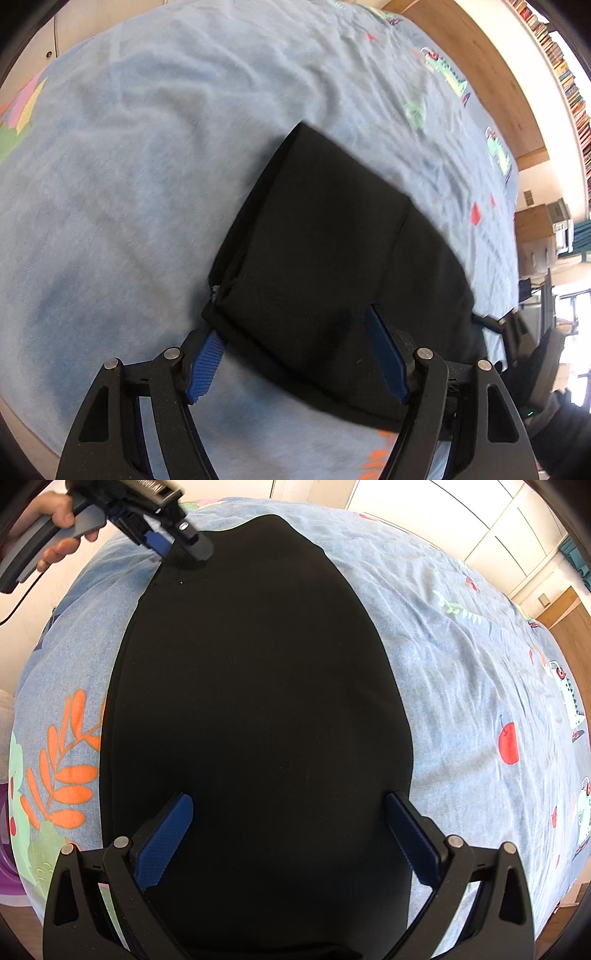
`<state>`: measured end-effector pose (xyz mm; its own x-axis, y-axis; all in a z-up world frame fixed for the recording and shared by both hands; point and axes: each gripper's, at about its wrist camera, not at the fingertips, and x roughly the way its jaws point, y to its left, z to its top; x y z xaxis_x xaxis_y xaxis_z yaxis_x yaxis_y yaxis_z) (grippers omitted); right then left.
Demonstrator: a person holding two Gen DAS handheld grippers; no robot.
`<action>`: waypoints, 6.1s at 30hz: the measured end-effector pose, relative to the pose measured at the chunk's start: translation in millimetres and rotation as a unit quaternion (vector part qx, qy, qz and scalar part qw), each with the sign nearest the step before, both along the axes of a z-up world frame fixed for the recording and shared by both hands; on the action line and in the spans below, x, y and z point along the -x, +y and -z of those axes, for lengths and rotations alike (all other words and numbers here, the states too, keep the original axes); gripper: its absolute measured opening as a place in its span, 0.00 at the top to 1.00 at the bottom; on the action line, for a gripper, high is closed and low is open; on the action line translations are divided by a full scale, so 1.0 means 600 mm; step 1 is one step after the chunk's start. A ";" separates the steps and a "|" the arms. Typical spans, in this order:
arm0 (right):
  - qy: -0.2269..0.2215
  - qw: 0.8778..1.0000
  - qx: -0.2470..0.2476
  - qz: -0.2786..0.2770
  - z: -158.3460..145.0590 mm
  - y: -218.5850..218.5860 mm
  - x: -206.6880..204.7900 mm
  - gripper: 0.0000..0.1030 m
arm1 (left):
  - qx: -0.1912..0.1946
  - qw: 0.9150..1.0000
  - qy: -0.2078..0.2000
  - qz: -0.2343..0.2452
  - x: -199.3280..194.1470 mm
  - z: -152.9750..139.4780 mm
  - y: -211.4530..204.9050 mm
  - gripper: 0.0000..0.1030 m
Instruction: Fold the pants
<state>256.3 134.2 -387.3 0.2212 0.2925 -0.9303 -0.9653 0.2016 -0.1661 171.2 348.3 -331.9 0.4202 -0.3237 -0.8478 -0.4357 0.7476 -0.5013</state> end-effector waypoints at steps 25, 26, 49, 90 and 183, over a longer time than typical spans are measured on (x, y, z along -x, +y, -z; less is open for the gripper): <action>0.002 1.000 0.011 0.000 0.007 0.003 -0.001 0.00 | -0.036 0.999 -0.026 0.010 0.010 -0.056 -0.008 0.90; 0.004 1.000 0.018 0.000 0.010 0.007 -0.002 0.00 | -0.038 0.999 -0.031 0.013 0.010 -0.063 -0.010 0.90; 0.019 0.999 -0.017 0.033 -0.006 -0.015 -0.017 0.00 | -0.094 0.975 -0.159 0.123 -0.002 -0.205 -0.129 0.90; -0.020 0.964 -0.100 0.245 -0.102 -0.328 0.088 0.00 | -0.095 0.846 -0.216 0.479 -0.004 -0.228 -0.572 0.90; 0.105 0.808 -0.076 0.575 -0.104 -0.495 0.086 0.00 | -0.189 0.870 -0.047 0.453 -0.170 -0.054 -0.524 0.01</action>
